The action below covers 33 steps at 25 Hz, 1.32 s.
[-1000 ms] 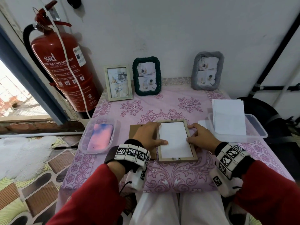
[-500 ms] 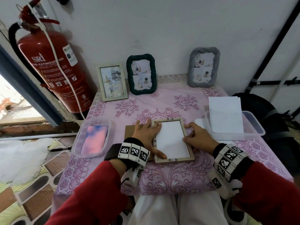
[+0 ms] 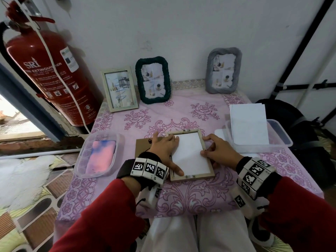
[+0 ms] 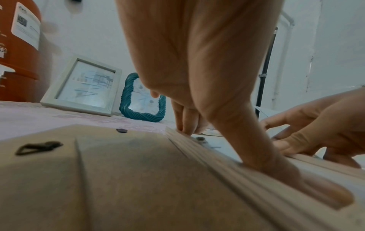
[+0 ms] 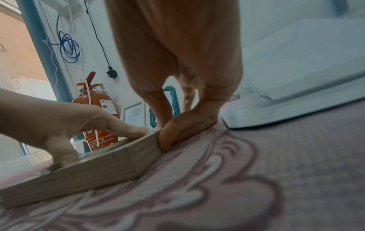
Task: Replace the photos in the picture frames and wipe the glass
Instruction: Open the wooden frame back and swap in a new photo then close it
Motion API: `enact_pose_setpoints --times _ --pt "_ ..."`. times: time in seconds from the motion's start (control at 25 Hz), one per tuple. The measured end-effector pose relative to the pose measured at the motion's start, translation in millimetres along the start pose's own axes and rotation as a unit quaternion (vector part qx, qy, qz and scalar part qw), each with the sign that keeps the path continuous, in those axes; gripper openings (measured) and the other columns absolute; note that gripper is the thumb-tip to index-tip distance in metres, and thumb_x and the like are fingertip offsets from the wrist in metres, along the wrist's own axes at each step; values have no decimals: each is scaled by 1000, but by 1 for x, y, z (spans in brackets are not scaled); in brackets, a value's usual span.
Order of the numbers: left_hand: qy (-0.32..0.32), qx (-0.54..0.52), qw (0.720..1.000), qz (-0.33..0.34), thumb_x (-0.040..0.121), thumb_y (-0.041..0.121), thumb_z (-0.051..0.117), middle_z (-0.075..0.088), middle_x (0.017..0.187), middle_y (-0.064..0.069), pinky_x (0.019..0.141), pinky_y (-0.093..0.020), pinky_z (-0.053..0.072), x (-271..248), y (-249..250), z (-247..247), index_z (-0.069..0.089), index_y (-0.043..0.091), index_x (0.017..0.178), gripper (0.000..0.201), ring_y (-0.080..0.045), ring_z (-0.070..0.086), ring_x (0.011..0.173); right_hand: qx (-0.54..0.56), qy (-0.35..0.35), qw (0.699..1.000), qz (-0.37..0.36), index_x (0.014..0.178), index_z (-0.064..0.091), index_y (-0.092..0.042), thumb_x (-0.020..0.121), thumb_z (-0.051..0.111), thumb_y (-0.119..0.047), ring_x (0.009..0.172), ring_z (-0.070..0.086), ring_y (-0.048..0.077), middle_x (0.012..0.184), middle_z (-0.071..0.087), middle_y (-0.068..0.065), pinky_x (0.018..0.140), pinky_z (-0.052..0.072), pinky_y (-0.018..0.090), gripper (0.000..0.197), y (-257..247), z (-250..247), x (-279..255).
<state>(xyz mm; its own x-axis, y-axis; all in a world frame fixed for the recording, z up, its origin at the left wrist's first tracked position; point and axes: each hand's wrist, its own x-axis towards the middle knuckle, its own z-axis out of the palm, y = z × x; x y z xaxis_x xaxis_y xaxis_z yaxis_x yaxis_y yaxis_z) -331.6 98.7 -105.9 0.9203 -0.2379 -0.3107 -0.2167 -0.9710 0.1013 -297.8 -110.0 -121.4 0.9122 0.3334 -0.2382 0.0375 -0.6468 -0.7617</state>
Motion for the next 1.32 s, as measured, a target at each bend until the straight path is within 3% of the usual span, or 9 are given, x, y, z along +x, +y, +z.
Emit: enact_pose_setpoints --times 0.32,0.48,0.6,0.72,0.88,0.96,1.04,1.2,1.32 --pt "18 -62 998 -1 59 58 76 29 151 -6 108 -46 -19 -10 5 4 24 15 146 110 -15 18 143 28 -5 1000 0 126 45 -13 83 68 -15 76 60 27 73 53 4 62 58 43 49 2 0 0" --pt "32 -96 995 -20 54 53 81 49 134 -3 110 -50 7 -12 9 1 41 22 136 96 -21 31 130 42 -4 999 0 127 45 -14 82 69 -14 67 60 22 72 55 4 56 58 38 51 3 0 0" --pt "54 -137 989 -25 54 45 85 57 126 -1 106 -43 25 -15 13 4 34 26 143 104 -25 39 121 46 -1 999 -4 126 46 -13 81 70 -12 61 59 18 71 55 5 51 56 35 52 4 0 1" --pt "84 -283 955 -37 61 23 85 33 150 -5 113 -38 29 -20 16 10 19 16 148 110 -25 33 137 54 1 999 0 125 47 -14 79 71 -11 60 57 15 70 55 5 53 56 35 52 5 -1 1" --pt "175 -394 901 -46 75 12 74 22 154 -7 110 -42 34 -21 24 14 8 16 149 100 -25 30 139 58 1 998 1 126 47 -13 79 72 -11 59 56 15 70 54 5 53 56 36 54 5 -1 0" --pt "217 -436 870 -81 79 11 70 47 134 -4 96 -35 46 -20 28 17 12 14 149 91 -22 52 113 63 -1 998 2 127 47 -13 78 72 -11 59 56 15 70 53 5 52 56 35 55 6 -1 -1" --pt "236 -491 829 -124 84 10 65 59 108 -8 85 -33 50 -18 28 19 28 8 144 71 -21 57 90 75 -1 997 3 128 47 -13 78 73 -11 59 56 15 69 53 6 51 56 33 56 6 -1 -1" --pt "233 -557 784 -145 85 4 62 61 83 -13 85 -39 51 -18 21 18 55 -3 119 35 -23 59 82 68 6 998 -5 128 48 -11 77 74 -13 60 56 15 67 54 4 52 54 30 58 6 -2 -3" --pt "268 -538 789 -123 83 8 66 62 83 -9 79 -31 51 -23 15 13 58 4 112 30 -20 60 80 46 16 999 -8 129 47 -11 79 72 -15 61 55 14 67 53 2 54 53 28 56 3 -1 -6"
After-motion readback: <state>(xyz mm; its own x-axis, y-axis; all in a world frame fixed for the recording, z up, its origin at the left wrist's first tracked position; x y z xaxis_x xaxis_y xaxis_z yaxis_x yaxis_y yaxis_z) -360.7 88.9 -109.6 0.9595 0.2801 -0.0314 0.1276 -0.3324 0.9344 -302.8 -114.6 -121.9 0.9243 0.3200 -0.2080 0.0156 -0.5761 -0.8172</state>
